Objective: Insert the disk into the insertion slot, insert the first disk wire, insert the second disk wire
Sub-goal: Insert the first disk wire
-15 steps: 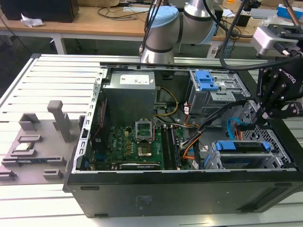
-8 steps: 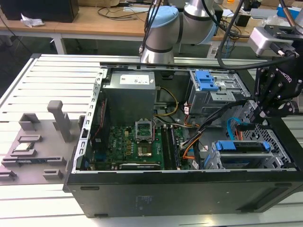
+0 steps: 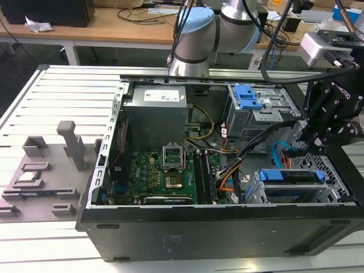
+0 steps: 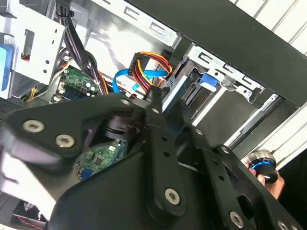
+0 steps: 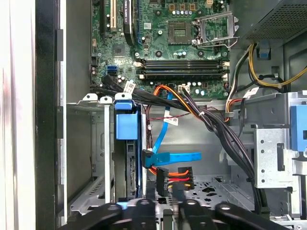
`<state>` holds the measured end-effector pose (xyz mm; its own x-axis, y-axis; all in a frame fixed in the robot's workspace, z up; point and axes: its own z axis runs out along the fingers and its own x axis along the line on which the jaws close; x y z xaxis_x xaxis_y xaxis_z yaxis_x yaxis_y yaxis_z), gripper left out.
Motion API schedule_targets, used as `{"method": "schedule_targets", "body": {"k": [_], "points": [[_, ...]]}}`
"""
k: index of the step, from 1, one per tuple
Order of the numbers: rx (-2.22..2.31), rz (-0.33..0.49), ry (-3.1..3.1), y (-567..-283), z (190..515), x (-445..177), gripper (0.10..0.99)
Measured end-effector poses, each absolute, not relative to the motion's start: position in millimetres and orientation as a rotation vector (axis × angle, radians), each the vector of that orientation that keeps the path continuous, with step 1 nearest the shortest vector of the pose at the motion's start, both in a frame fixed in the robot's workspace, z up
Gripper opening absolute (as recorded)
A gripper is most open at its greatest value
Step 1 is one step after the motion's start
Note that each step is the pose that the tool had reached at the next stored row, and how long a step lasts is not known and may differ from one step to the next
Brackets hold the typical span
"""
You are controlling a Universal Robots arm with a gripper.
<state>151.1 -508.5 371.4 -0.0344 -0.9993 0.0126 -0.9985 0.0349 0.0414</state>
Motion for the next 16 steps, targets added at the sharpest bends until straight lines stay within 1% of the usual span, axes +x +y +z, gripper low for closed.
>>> {"method": "schedule_targets", "body": {"k": [1,8,16], "points": [[2.156,-0.033,-2.232,-508,371,151,0.361],[2.156,-0.032,-2.232,-508,370,151,0.361],[2.151,-0.02,-2.227,-507,358,145,0.361]]}}
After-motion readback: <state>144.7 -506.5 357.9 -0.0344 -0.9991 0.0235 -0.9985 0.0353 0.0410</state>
